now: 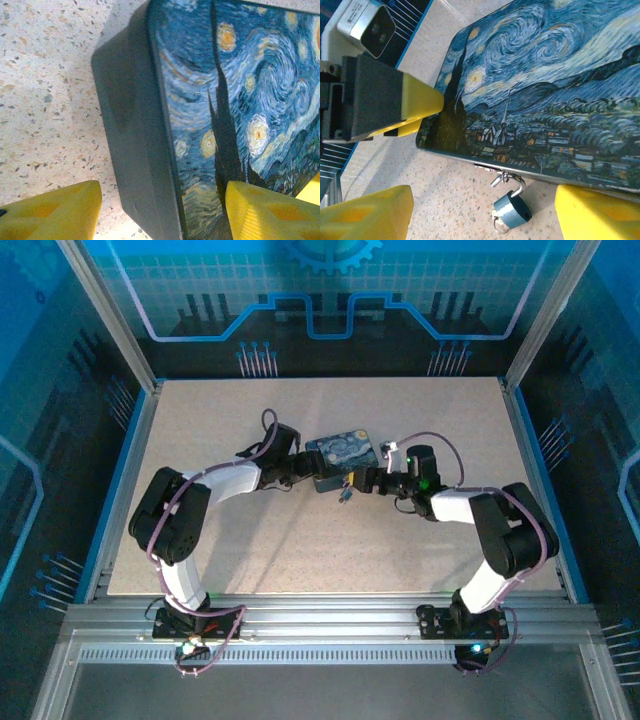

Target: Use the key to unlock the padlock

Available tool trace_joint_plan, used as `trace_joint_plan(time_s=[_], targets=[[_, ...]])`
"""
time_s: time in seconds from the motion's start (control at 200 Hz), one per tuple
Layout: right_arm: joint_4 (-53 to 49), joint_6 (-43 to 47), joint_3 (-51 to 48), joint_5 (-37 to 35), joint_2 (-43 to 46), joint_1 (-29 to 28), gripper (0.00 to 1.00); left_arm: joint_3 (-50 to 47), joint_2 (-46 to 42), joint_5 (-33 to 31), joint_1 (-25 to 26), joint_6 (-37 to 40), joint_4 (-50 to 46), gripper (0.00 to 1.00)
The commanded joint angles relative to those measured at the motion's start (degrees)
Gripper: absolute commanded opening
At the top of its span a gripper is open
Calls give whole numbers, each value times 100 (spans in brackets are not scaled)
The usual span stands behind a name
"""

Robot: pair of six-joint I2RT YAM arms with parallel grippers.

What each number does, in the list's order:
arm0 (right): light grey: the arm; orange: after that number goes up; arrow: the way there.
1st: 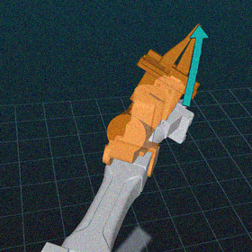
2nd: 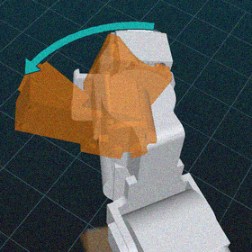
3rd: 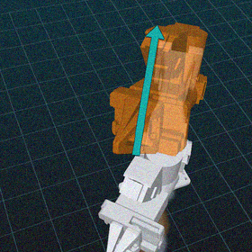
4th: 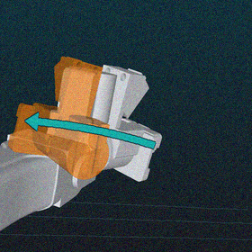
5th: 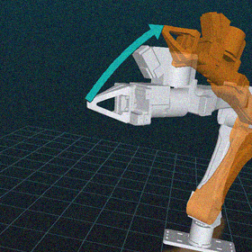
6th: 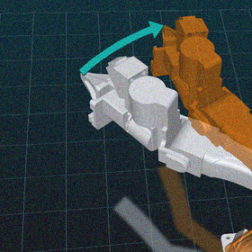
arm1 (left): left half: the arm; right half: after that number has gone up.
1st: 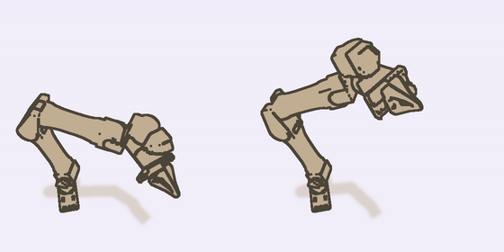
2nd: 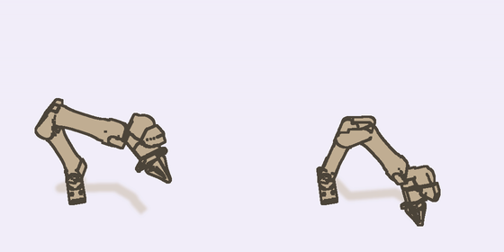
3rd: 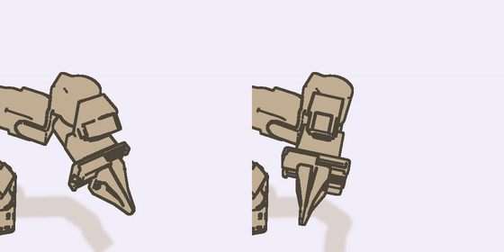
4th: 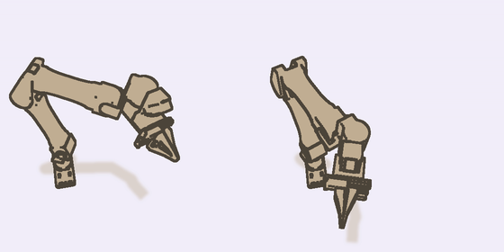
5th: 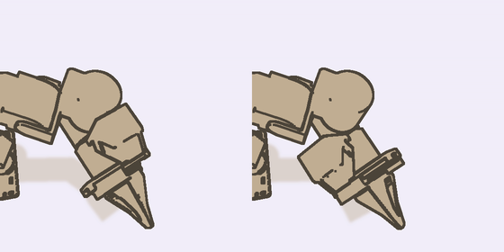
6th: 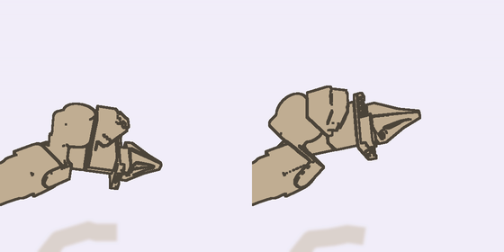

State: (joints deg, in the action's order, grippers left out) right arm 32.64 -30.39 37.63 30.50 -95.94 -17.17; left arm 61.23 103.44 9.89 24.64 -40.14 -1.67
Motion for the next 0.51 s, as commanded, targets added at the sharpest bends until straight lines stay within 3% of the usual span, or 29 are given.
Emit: trace_joint_plan(time_s=[0.0, 0.275, 0.5], targets=[[163, 258, 298, 158, -245, 85, 76, -417, 5, -161, 135, 21, -423, 65], [330, 442, 430, 191, -427, 310, 77, -861, -251, -197, 232, -170, -222, 65], [221, 669, -61, 204, 164, 527, 85, -850, -503, -199, 240, -189, -210, 68]])
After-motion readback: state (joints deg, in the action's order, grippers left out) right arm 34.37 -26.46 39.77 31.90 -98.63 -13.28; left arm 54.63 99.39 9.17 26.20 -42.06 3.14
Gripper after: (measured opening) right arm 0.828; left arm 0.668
